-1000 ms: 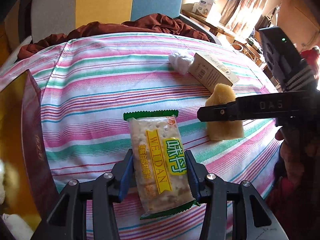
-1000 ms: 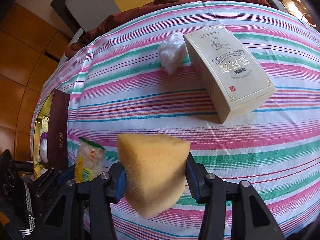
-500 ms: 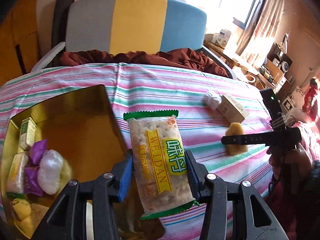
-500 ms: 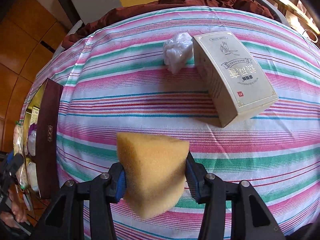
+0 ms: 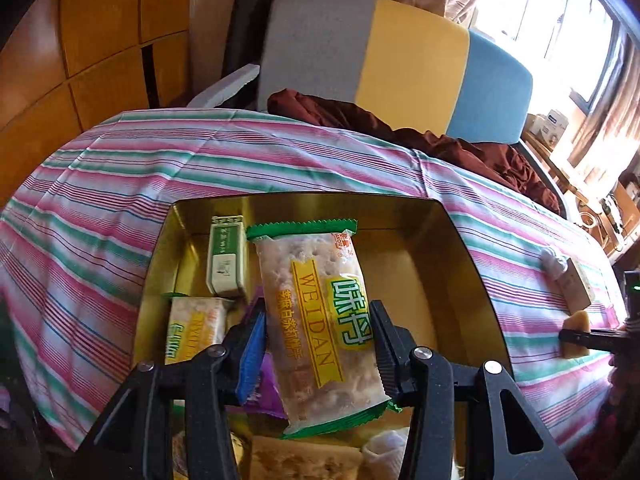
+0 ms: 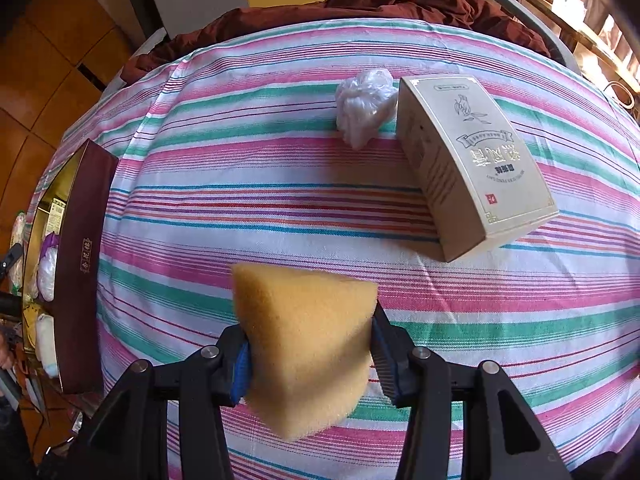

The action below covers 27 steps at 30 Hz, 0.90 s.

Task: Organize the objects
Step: 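Carry the WEIDAN bag over the gold tray and open the left tool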

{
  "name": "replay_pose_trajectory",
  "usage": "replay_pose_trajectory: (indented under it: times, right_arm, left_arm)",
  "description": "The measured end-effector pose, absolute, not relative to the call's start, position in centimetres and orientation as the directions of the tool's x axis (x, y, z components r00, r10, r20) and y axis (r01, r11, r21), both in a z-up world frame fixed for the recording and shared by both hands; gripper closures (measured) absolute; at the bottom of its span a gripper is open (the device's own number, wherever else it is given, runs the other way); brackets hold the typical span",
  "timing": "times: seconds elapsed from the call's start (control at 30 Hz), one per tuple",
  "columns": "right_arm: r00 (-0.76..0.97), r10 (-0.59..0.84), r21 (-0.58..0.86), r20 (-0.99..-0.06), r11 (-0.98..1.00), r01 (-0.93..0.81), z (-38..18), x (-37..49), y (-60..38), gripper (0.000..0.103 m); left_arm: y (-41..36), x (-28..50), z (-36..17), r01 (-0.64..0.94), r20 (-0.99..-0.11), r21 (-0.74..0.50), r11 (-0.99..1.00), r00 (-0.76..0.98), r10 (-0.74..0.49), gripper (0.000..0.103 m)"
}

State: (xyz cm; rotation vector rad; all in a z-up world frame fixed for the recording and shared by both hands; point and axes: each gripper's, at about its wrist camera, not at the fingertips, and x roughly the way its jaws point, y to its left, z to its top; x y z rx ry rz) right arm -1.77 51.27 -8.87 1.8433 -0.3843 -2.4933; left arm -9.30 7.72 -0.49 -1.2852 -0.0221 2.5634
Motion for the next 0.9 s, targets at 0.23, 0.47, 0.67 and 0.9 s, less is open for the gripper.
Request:
replay_pose_trajectory:
  times: [0.23,0.47,0.67,0.9]
  right_arm:
    - [-0.304,-0.158,0.207,-0.939,-0.969,-0.135,-8.5,-1.6,50.9,0.053]
    - [-0.305,-0.149,0.196,-0.941,-0.972,-0.130,-8.5,-1.5,50.8,0.053]
    - [-0.306,-0.143,0.188,-0.941,-0.974,-0.124,-8.7,-1.6,50.6,0.053]
    - [-0.306,-0.138,0.183,-0.942,-0.976,-0.122,-8.7,-1.7,50.5,0.053]
  left_arm:
    - [7.4,-12.4,-1.5,-0.223,-0.805,-0.088,-0.971,-0.558,0.201,0.054]
    - [7.3,-15.7,-4.0,-0.200,-0.846,-0.076,-0.977,-0.505,0.169,0.053]
    - [6.5,-16.2,-4.5,-0.166,-0.848,-0.095,-0.982,-0.504,0.167,0.050]
    - [5.3,-14.5,-3.3,-0.114,-0.826,-0.096,-0.989,-0.545,0.143,0.050]
